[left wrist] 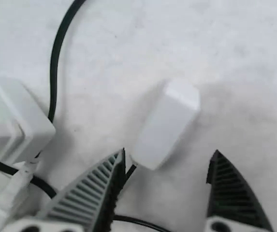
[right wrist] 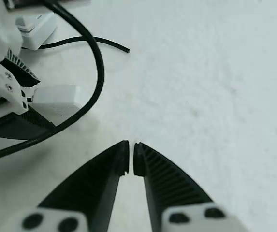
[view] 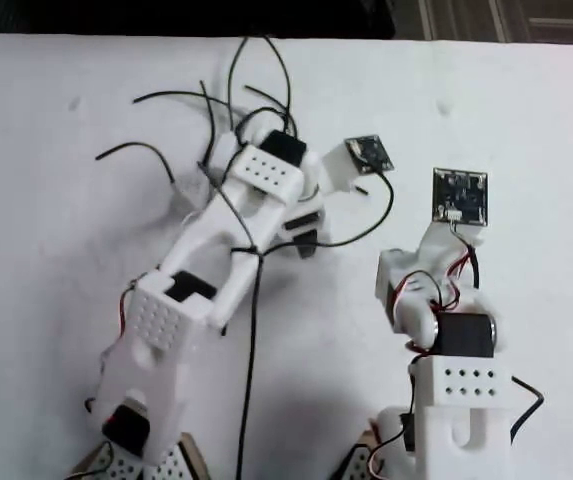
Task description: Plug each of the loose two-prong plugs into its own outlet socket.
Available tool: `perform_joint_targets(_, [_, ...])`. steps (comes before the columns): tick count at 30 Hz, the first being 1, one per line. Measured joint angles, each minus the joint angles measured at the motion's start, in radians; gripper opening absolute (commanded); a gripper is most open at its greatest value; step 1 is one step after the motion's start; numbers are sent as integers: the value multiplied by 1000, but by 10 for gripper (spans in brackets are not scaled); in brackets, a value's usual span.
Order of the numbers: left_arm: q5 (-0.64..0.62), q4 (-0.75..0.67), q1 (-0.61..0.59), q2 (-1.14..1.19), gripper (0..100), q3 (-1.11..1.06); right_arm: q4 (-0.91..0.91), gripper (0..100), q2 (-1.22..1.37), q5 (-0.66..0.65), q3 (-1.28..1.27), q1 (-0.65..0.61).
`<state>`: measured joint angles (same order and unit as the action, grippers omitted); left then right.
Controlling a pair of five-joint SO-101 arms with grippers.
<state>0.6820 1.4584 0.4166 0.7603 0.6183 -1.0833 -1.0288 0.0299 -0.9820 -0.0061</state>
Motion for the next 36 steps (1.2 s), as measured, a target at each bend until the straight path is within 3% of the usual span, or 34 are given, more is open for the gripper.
perform_joint_targets(6, [37, -35, 0, 20, 267, -2, 0, 27, 0, 0, 0, 0])
perform_joint_targets(13, [21, -55, 41, 68, 24, -2, 0, 27, 0, 0, 0, 0])
perform_joint_targets(19, [21, -9, 60, 69, 22, 0, 0, 27, 0, 0, 0, 0])
perform_joint_targets(29, [20, 270, 60, -86, 21, -3, 0, 26, 0, 0, 0, 0])
perform_joint_targets(36, [-121, 313, 69, -371, 21, -279, 0, 26, 0, 0, 0, 0])
